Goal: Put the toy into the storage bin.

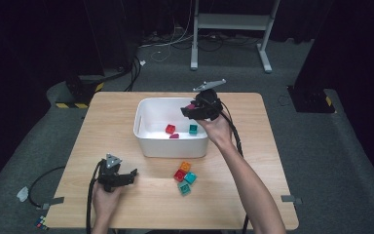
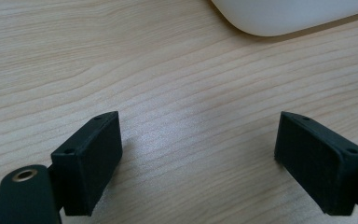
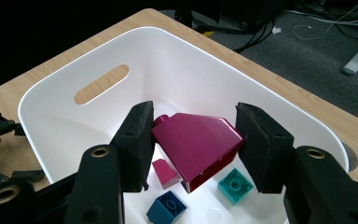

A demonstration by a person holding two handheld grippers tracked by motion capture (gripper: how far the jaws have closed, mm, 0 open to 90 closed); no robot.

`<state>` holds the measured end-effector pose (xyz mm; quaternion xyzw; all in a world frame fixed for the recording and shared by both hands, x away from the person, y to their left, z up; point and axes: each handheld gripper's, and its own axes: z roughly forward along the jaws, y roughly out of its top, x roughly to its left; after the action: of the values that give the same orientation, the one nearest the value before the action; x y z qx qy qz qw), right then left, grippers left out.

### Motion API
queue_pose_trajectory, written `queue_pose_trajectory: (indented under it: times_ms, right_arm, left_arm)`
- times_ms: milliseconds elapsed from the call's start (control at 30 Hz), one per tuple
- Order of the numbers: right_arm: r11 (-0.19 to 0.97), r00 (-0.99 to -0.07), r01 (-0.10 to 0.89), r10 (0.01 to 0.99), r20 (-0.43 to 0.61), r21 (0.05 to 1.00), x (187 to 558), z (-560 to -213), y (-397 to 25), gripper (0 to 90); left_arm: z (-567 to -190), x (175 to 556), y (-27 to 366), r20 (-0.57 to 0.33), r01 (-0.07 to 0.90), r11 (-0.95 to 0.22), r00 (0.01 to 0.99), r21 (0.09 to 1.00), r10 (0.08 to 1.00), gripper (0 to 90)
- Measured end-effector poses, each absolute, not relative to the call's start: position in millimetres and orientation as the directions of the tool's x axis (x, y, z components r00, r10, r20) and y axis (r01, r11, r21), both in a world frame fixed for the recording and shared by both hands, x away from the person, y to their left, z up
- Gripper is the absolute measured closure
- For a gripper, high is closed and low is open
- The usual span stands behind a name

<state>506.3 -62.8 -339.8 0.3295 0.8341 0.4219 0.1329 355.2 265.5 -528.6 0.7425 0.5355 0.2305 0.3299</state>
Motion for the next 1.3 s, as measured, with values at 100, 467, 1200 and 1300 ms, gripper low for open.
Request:
queue_pose_trajectory:
  times_ms: [100, 467, 1200, 1300]
  right_arm:
    - [0.438, -0.753, 0.439, 0.656, 0.055, 0.785, 507, -342, -62, 47.4]
    - [0.427, -0.753, 0.435, 0.655, 0.060, 0.793, 503, -345, -65, 44.7]
    - [0.376, -0.763, 0.388, 0.643, 0.064, 0.842, 468, -341, -103, 44.6]
    - [0.374, -0.769, 0.376, 0.637, 0.060, 0.848, 461, -341, -106, 44.6]
  left_arm:
    - [-529, 355, 265, -0.012, 0.643, -0.208, 0.320, 0.737, 0.947, 14.9]
    - [-529, 355, 265, -0.010, 0.643, -0.209, 0.320, 0.736, 0.947, 15.0]
    - [-529, 355, 266, -0.009, 0.643, -0.211, 0.321, 0.736, 0.947, 15.0]
    - [-529, 355, 266, -0.009, 0.644, -0.212, 0.322, 0.736, 0.947, 15.0]
